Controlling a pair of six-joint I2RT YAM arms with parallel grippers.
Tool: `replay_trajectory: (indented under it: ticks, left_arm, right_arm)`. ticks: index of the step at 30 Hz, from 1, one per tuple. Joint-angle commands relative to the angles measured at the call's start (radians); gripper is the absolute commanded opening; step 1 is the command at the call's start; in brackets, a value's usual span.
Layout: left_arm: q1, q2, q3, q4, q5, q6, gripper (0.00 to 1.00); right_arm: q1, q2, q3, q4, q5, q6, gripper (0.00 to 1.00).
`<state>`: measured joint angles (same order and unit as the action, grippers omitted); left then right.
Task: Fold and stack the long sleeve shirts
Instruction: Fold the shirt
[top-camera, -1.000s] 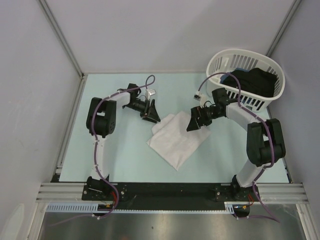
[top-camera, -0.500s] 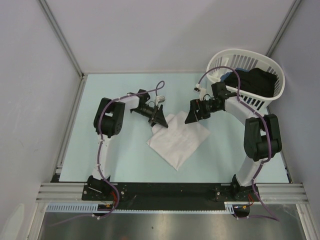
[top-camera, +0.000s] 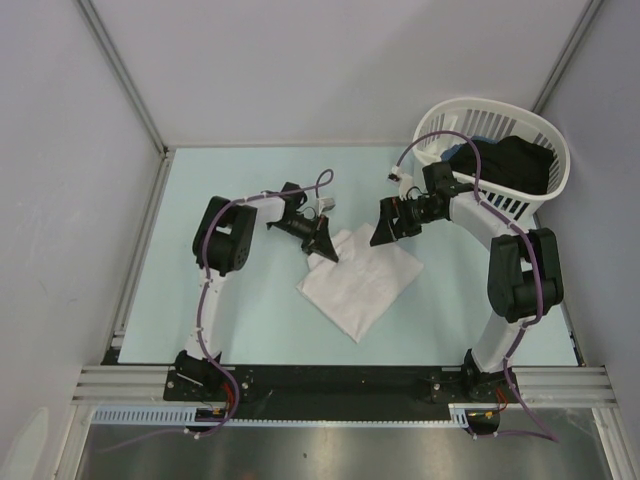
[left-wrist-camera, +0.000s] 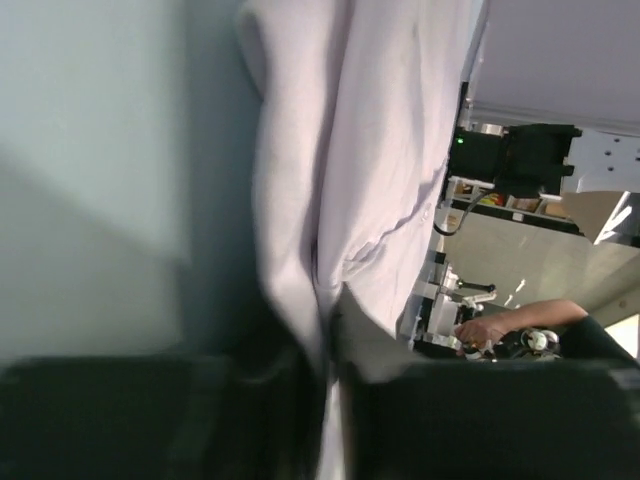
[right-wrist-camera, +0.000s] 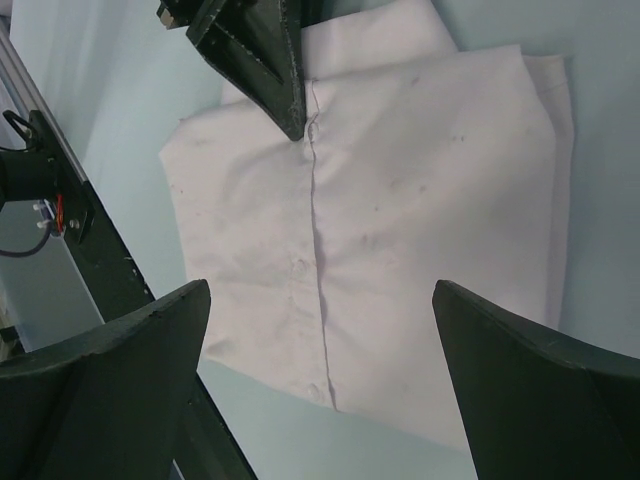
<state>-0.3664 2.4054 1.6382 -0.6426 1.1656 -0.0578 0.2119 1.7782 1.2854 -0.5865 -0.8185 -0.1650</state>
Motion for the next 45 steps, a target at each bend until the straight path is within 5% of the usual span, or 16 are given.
replay_trajectory:
  ticks: [1, 6, 12, 18, 25, 34, 40, 43, 45]
  left_arm:
    - [-0.013, -0.044, -0.020, 0.083, -0.196, -0.030, 0.05]
    - [-0.003, -0.172, 0.067, -0.180, -0.314, 0.157, 0.00]
    - [0.000, -0.278, 0.270, -0.483, -0.713, 0.433, 0.00]
    - [0.003, -0.379, 0.451, -0.542, -1.129, 0.662, 0.00]
    - [-0.015, -0.393, 0.537, -0.468, -1.414, 0.774, 0.00]
    - [-0.193, -0.500, -0.027, -0.142, -1.472, 0.664, 0.00]
    - [-0.361, -0.408, -0.098, -0.068, -1.419, 0.451, 0.00]
    - [-0.411, -0.393, -0.075, -0.084, -1.353, 0.389, 0.12]
    - [-0.421, -0.396, -0.029, -0.115, -1.275, 0.366, 0.40]
  right_arm:
    - [0.000, -0.014, 0.017, 0.005, 0.021, 0.001, 1.00]
    - [-0.003, -0.057, -0.055, 0.052, 0.022, 0.123, 1.00]
    - [-0.006, -0.140, -0.211, 0.283, 0.021, 0.398, 1.00]
    - [-0.006, -0.163, -0.268, 0.462, 0.013, 0.649, 1.00]
    - [0.001, -0.180, -0.388, 0.772, -0.014, 0.963, 1.00]
    - [-0.009, -0.189, -0.494, 0.867, -0.030, 1.047, 1.00]
    - [-0.048, -0.201, -0.590, 0.880, -0.036, 1.107, 1.00]
    - [-0.058, -0.207, -0.610, 0.873, -0.036, 1.121, 1.00]
    - [-0.059, -0.206, -0.621, 0.887, -0.031, 1.137, 1.00]
